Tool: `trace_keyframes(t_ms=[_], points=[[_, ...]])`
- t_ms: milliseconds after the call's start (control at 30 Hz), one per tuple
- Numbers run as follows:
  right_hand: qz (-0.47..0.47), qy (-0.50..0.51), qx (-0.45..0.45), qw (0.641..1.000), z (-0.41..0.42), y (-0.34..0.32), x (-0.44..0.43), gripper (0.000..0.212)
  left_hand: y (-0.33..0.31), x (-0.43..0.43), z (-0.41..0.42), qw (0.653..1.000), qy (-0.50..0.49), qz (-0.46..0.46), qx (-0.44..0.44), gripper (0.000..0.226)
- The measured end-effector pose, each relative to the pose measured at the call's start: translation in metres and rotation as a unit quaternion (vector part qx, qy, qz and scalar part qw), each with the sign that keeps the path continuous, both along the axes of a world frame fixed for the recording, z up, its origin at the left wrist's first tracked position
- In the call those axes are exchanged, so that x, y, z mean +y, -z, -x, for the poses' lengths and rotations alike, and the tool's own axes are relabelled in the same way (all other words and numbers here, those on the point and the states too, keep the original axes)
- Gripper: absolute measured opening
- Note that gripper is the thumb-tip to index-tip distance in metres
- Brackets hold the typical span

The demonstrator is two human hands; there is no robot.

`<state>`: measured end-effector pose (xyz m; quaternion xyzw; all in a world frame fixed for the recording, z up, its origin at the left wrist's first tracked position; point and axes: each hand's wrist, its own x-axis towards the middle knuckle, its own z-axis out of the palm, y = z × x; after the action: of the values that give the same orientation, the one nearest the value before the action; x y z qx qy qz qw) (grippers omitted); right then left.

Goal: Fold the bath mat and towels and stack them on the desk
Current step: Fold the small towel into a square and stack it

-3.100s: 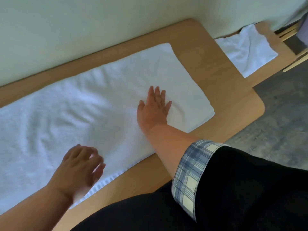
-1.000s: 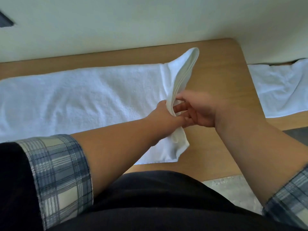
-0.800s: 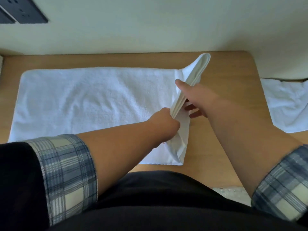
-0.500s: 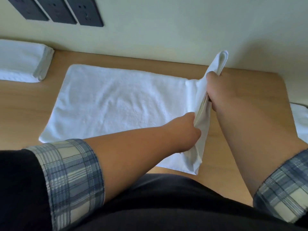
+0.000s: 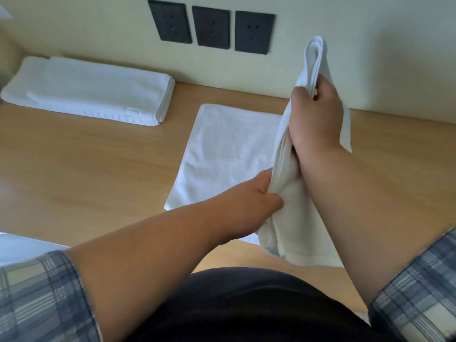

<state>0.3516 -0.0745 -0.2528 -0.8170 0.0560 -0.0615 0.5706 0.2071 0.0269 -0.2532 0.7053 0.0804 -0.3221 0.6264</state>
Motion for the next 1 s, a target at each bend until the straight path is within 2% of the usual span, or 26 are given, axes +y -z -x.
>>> trace_keyframes(t_ms=[133, 300, 400, 500, 567, 733, 833, 867, 933, 1000], points=[[0.008, -0.017, -0.012, 1.000, 0.002, 0.020, 0.079, 0.011, 0.011, 0.072, 0.009, 0.999, -0.030, 0.016, 0.007, 0.035], [0.070, -0.055, 0.055, 0.994, -0.002, 0.083, 0.159, 0.009, 0.063, 0.140, 0.015, 0.991, -0.115, -0.049, 0.049, 0.041], [0.140, -0.092, 0.109, 0.980, -0.002, 0.118, 0.185, 0.019, 0.098, 0.166, 0.018, 0.985, -0.135, -0.078, 0.078, 0.036], [0.232, -0.159, 0.166, 0.945, 0.001, 0.138, 0.193, 0.049, 0.122, 0.180, 0.022, 0.982, -0.122, -0.106, 0.099, 0.041], [0.264, -0.192, 0.187, 0.927, 0.001, 0.142, 0.195, 0.058, 0.133, 0.185, 0.024, 0.979, -0.111, -0.140, 0.098, 0.039], [0.230, -0.278, 0.224, 0.905, -0.001, 0.137, 0.187, 0.035, 0.143, 0.186, 0.023, 0.968, -0.069, -0.231, 0.072, 0.041], [0.127, -0.308, 0.222, 0.916, 0.001, 0.129, 0.164, 0.054, 0.137, 0.180, 0.026, 0.946, -0.089, -0.302, 0.079, 0.055], [0.131, -0.300, 0.187, 0.926, 0.000, 0.125, 0.151, 0.051, 0.134, 0.176, 0.028, 0.924, -0.054, -0.375, 0.049, 0.064], [0.242, -0.258, 0.083, 0.932, -0.005, 0.121, 0.115, 0.041, 0.128, 0.166, 0.032, 0.847, 0.071, -0.513, -0.118, 0.084], [0.386, -0.253, 0.025, 0.887, -0.010, 0.121, 0.066, 0.039, 0.122, 0.148, 0.031, 0.799, 0.173, -0.490, -0.304, 0.091]])
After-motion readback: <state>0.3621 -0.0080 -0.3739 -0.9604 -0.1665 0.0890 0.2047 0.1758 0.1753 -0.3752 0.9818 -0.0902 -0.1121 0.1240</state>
